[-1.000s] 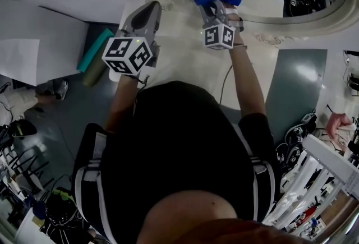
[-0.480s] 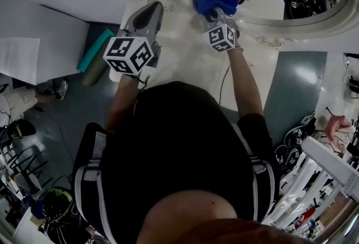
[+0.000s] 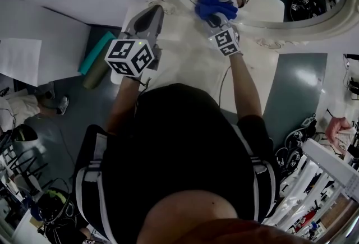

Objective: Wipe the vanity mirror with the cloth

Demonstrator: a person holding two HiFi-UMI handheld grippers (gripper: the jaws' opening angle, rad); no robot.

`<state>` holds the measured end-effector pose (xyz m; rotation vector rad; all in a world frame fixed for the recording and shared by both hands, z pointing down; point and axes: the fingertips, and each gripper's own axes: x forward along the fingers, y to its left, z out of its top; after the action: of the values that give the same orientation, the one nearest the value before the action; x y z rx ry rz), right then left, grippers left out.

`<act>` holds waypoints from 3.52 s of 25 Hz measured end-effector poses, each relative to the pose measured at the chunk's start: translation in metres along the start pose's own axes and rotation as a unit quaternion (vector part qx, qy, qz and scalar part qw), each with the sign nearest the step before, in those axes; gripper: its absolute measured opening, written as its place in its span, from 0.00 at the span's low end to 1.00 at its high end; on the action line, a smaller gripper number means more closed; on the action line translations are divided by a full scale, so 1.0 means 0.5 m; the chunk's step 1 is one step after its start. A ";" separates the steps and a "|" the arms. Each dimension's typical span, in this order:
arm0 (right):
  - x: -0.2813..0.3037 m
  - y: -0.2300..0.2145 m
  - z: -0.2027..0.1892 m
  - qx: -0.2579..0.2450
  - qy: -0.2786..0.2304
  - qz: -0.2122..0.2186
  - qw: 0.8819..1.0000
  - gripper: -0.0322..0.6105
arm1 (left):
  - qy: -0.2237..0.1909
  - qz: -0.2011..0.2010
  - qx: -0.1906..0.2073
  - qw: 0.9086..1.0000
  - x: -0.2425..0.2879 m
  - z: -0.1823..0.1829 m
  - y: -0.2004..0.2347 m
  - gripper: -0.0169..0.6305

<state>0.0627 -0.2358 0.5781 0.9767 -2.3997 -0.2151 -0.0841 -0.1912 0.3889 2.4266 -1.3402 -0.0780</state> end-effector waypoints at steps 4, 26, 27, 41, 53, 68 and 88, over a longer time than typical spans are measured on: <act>-0.088 -0.039 0.093 0.156 -0.131 -0.029 0.979 0.12 | 0.000 -0.007 -0.001 1.000 0.002 -0.002 -0.003 0.04; -0.442 -0.187 -0.155 0.552 -0.356 -0.412 0.632 0.12 | 0.014 -0.045 0.010 0.999 0.005 -0.011 -0.060 0.04; -0.435 -0.190 -0.170 0.557 -0.352 -0.416 0.627 0.12 | 0.014 -0.044 0.011 0.999 0.007 -0.013 -0.060 0.04; -0.380 -0.242 -0.189 0.540 -0.376 -0.420 0.625 0.12 | 0.020 -0.034 0.005 0.999 0.014 -0.023 -0.048 0.04; -0.393 -0.261 -0.135 0.536 -0.437 -0.395 0.605 0.11 | 0.021 -0.041 0.000 0.999 0.017 -0.027 -0.055 0.04; -0.539 -0.388 0.193 0.394 -0.522 -0.345 0.674 0.11 | 0.015 -0.060 0.002 0.998 0.015 -0.021 -0.073 0.04; -0.596 -0.474 0.617 0.025 -0.280 -0.337 0.898 0.11 | 0.019 -0.065 -0.008 0.998 0.017 -0.022 -0.078 0.04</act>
<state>0.2177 -0.2189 0.1135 1.9710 -2.4395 -0.7783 -0.0455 -0.1764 0.3868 2.4883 -1.1602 -0.0759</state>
